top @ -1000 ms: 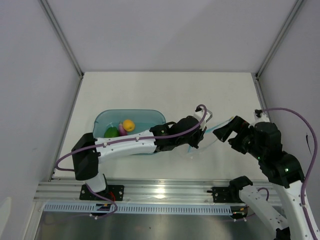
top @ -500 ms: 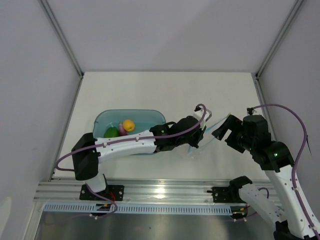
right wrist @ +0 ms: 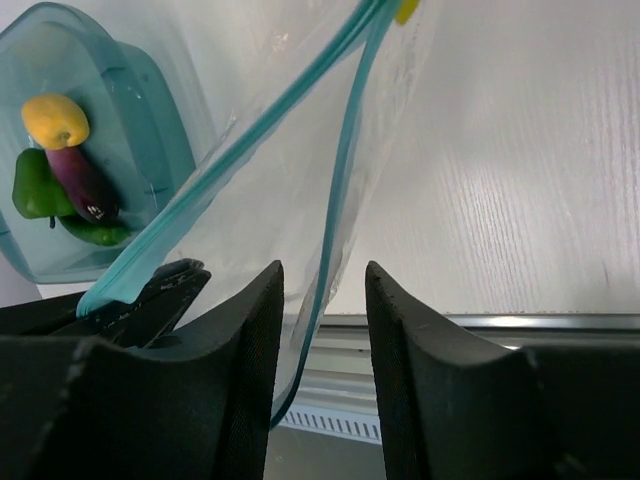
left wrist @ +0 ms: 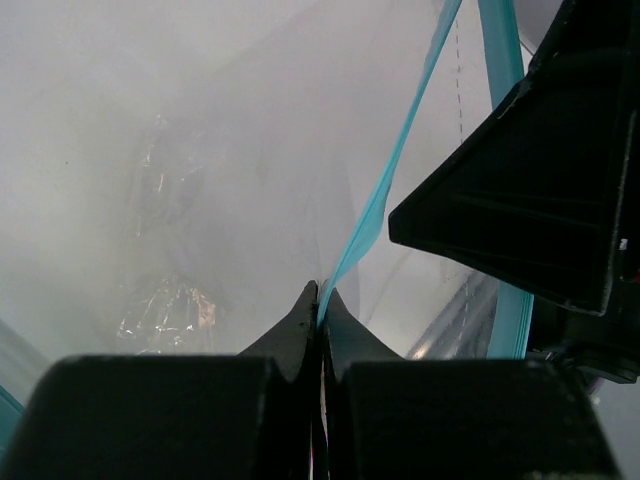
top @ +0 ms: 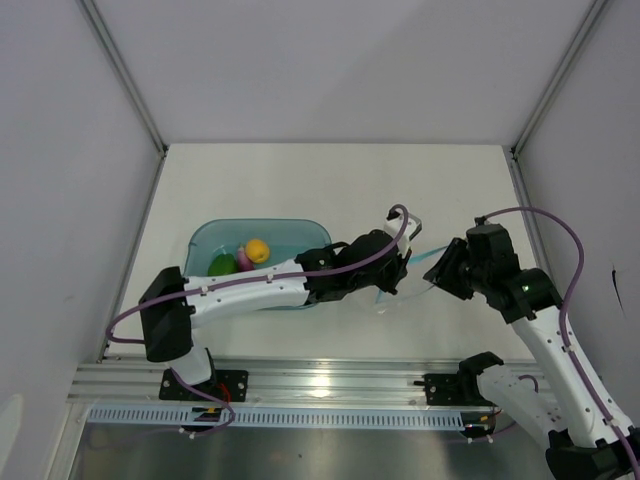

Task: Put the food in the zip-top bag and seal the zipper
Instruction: Open the zipper of the food storage bag at the center of the board.

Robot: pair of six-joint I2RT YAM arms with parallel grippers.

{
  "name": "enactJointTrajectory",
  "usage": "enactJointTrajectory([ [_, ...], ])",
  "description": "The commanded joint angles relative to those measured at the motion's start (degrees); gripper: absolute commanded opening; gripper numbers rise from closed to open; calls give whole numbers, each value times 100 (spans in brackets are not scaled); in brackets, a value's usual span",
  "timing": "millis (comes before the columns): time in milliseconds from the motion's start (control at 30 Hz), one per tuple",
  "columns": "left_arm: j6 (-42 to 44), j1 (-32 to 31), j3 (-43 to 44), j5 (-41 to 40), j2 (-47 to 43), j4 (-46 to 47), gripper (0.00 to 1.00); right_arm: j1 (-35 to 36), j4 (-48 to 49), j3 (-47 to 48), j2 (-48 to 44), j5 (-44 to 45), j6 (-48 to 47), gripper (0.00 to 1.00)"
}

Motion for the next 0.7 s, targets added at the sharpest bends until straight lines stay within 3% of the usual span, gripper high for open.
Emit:
enactJointTrajectory([
  [0, -195, -2, 363, 170, -307, 171, 1, 16, 246, 52, 10, 51, -110, 41],
  [67, -257, -2, 399, 337, -324, 215, 1, -1, 272, 87, 98, 86, -181, 40],
  [200, -389, -2, 478, 566, -377, 294, 1, -63, 115, 420, 300, 489, -374, 0],
  [400, -766, 59, 259, 979, -395, 689, 1, -72, -816, 1308, 511, 1876, -910, 0],
  [667, -1601, 68, -400, 1322, -34, 1779, 1, 16, -1450, 1994, 942, 2863, -1359, 0],
])
